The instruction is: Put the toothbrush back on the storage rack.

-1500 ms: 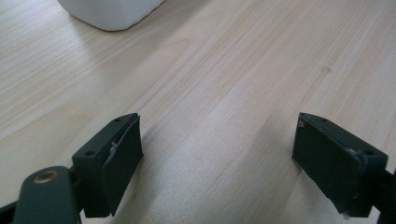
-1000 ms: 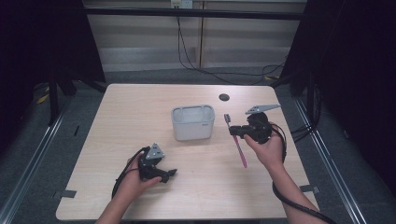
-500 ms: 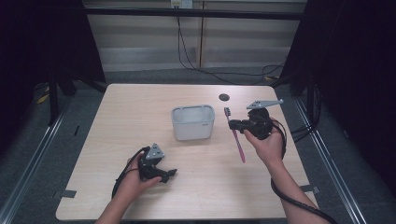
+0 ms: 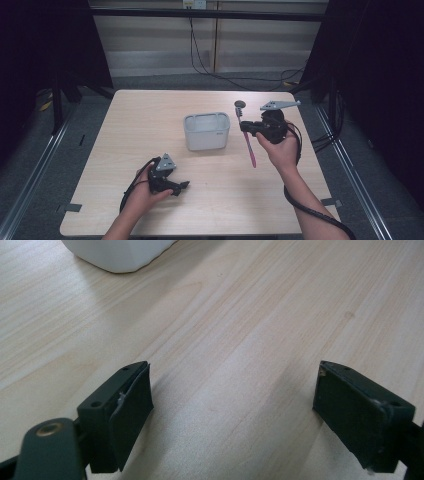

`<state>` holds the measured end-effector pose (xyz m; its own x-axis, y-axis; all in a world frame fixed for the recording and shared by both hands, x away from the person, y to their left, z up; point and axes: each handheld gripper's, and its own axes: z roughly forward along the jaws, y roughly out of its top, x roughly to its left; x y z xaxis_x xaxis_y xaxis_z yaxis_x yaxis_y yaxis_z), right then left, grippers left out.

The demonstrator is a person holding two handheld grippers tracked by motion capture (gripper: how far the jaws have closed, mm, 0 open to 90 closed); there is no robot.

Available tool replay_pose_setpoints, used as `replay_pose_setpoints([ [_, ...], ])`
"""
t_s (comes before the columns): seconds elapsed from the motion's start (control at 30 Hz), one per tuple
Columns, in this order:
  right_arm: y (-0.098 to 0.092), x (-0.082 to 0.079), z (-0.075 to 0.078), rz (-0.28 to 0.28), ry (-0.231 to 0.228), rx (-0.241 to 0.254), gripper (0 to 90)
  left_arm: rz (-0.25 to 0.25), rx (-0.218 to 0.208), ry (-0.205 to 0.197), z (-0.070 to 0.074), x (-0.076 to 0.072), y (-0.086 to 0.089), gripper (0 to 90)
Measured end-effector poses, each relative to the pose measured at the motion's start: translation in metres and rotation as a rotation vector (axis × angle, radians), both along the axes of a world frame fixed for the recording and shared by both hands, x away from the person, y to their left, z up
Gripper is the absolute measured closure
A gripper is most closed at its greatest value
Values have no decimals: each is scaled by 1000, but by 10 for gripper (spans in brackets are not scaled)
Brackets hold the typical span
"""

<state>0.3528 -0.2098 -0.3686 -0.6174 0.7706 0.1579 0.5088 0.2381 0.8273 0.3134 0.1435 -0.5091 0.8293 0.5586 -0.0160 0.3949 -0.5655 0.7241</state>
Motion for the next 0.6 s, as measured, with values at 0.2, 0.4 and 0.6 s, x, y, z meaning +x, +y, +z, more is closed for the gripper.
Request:
replay_pose_setpoints([
  [0.2, 5, 4, 6, -7, -18, 6, 832, 0, 1, 0, 0, 0, 0, 154],
  [0.4, 10, 6, 10, -10, -37, 7, 832, 0, -1, 1, 0, 0, 0, 154],
  [0.6, 14, 8, 11, -22, -57, 15, 832, 0, 1, -1, 0, 0, 0, 154],
])
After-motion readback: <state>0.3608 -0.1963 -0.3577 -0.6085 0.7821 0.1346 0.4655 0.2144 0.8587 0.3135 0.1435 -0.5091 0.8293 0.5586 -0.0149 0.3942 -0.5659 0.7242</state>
